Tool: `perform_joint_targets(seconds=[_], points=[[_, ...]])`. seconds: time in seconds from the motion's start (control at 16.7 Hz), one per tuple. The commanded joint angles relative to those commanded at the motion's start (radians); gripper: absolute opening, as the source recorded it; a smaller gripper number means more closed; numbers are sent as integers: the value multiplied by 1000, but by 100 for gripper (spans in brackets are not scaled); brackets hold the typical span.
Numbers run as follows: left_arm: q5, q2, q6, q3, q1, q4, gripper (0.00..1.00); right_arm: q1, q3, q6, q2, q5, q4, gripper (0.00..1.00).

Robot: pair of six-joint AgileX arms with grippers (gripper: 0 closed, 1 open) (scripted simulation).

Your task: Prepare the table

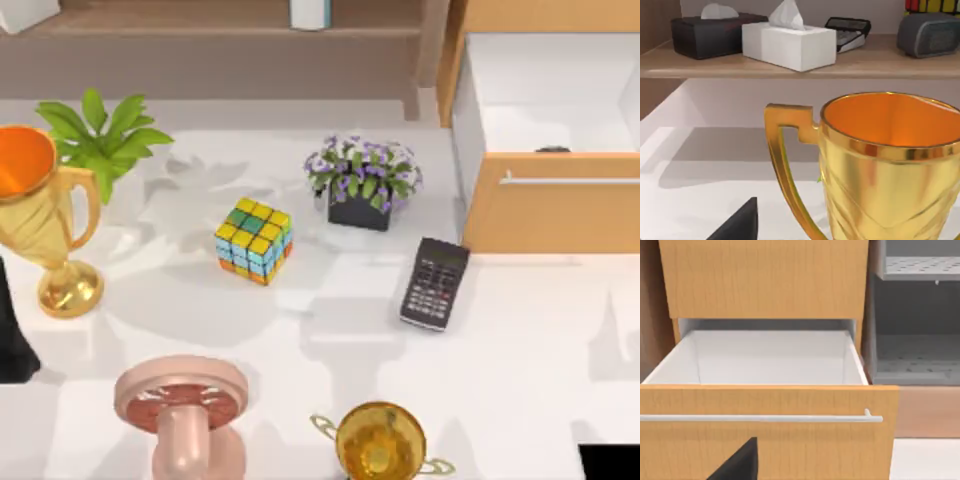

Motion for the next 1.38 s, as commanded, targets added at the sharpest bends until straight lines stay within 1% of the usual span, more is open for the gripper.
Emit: perform_joint_targets(seconds=[0.18, 0.3, 0.54, 0.84, 1.38], points=[[0, 0, 0, 0, 0, 0, 100, 1, 9, 0, 10, 0, -5, 100], [0, 0, 0, 0, 0, 0, 100, 4, 53, -3, 59, 0, -29, 100], [0, 0, 0, 0, 0, 0, 100, 18, 242, -12, 269, 0, -134, 100], [0, 0, 0, 0, 0, 0, 100, 45, 616, -30, 685, 0, -341, 100], [0, 0, 0, 0, 0, 0, 100, 99, 1436, -66, 1604, -1, -795, 100]])
